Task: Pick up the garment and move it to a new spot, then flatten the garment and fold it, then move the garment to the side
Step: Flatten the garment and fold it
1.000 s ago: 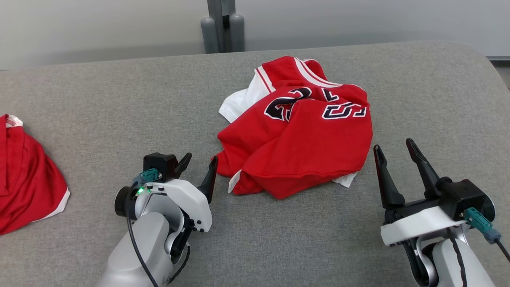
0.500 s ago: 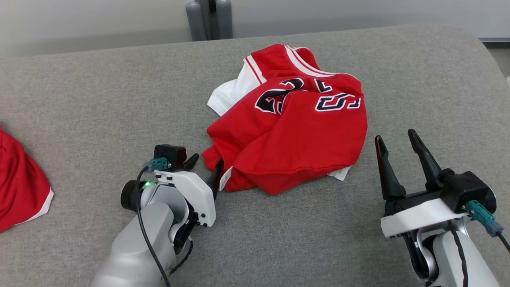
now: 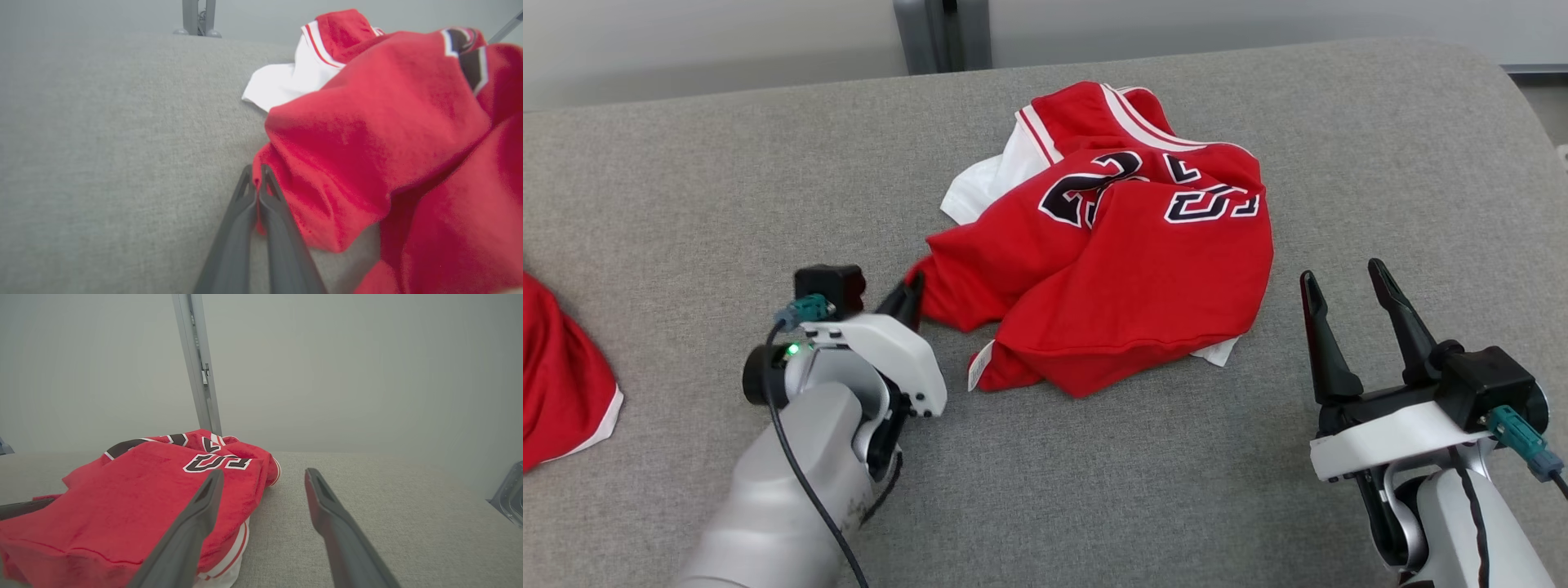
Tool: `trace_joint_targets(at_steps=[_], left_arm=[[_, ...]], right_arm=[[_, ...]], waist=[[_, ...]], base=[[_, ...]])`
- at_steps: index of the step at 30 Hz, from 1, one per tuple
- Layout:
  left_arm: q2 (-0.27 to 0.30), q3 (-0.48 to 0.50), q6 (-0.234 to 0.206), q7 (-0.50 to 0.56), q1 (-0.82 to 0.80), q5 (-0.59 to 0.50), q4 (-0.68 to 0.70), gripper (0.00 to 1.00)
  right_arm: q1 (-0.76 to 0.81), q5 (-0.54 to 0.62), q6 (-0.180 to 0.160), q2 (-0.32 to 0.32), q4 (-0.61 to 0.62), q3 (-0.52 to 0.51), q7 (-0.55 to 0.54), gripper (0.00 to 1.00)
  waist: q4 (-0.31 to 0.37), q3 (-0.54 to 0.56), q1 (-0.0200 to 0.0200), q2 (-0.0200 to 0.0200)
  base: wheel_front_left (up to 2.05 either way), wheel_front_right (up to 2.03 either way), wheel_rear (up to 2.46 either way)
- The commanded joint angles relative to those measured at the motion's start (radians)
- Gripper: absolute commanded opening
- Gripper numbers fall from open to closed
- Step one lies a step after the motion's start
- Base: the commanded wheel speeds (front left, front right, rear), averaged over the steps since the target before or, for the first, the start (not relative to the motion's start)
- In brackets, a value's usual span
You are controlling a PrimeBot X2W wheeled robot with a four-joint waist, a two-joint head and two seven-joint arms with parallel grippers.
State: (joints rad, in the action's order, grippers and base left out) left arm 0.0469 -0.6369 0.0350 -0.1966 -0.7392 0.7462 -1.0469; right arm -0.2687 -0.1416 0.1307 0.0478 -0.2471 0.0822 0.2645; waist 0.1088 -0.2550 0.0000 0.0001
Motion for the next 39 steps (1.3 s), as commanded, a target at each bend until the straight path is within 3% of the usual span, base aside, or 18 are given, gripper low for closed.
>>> trace_joint_targets(at_steps=[1,5,8,11,14,20,25,26,27,28,32,35,39], left_arm=[[0.009,0.031,-0.038,-0.044,-0.049,0.000,0.002,0.00],[0.038,0.092,-0.097,-0.067,-0.082,-0.023,0.051,0.00],[0.075,0.200,-0.166,-0.068,-0.079,-0.093,0.204,0.00],[0.102,0.309,-0.206,-0.068,-0.047,-0.172,0.333,0.00],[0.125,0.390,-0.215,-0.068,-0.053,-0.244,0.398,0.00],[0.168,0.478,-0.204,-0.068,-0.139,-0.339,0.371,0.00],[0.193,0.556,-0.238,-0.068,-0.189,-0.411,0.373,0.00],[0.189,0.559,-0.229,-0.068,-0.182,-0.420,0.350,0.13],[0.184,0.558,-0.221,-0.066,-0.177,-0.430,0.316,0.62],[0.181,0.551,-0.210,-0.067,-0.178,-0.433,0.282,1.00],[0.179,0.552,-0.211,-0.067,-0.200,-0.456,0.195,1.00],[0.168,0.578,-0.220,-0.067,-0.192,-0.468,0.217,1.00],[0.154,0.605,-0.198,-0.067,-0.164,-0.483,0.258,1.00]], right_arm=[[-0.004,-0.004,0.000,0.006,-0.006,-0.001,0.002,1.00],[-0.004,-0.008,0.000,0.006,-0.009,0.003,0.002,1.00],[-0.010,-0.011,0.000,0.006,-0.008,0.009,0.002,1.00],[-0.012,-0.018,0.000,0.006,-0.007,0.012,0.002,1.00],[-0.021,-0.022,0.000,0.006,-0.006,0.021,0.002,1.00],[-0.034,-0.038,0.000,0.006,-0.005,0.043,0.002,1.00],[-0.045,-0.055,0.000,0.006,0.001,0.053,0.002,1.00],[-0.045,-0.056,0.000,0.006,0.000,0.054,0.002,1.00],[-0.045,-0.058,0.000,0.006,-0.001,0.055,0.002,1.00],[-0.045,-0.060,0.000,0.006,-0.003,0.055,0.002,1.00],[-0.044,-0.059,0.000,0.006,-0.008,0.049,0.002,1.00],[-0.046,-0.056,0.000,0.006,-0.009,0.043,0.002,1.00],[-0.039,-0.047,0.000,0.006,-0.010,0.039,0.002,1.00]], waist=[[-0.004,0.006,0.0000,-0.0001],[-0.004,0.017,0.0000,-0.0001],[-0.001,0.021,0.0000,-0.0001],[0.007,0.023,0.0000,-0.0001],[0.019,0.021,0.0000,-0.0001],[0.050,0.005,0.0000,-0.0001],[0.069,-0.014,0.0000,-0.0001],[0.071,-0.016,0.0000,-0.0001],[0.073,-0.016,0.0000,-0.0001],[0.074,-0.016,0.0000,-0.0001],[0.072,-0.015,0.0000,-0.0001],[0.063,-0.013,0.0000,-0.0001],[0.045,0.004,0.0000,-0.0001]], base=[[0.00,0.00,0.00],[0.00,0.00,0.00],[0.00,0.00,0.00],[0.00,0.00,0.00],[0.00,0.00,0.00],[0.00,0.00,0.00],[0.00,0.00,0.00],[0.00,0.00,0.00],[0.00,0.00,0.00],[0.00,0.00,0.00],[0.00,0.00,0.00],[0.00,0.00,0.00],[0.00,0.00,0.00]])
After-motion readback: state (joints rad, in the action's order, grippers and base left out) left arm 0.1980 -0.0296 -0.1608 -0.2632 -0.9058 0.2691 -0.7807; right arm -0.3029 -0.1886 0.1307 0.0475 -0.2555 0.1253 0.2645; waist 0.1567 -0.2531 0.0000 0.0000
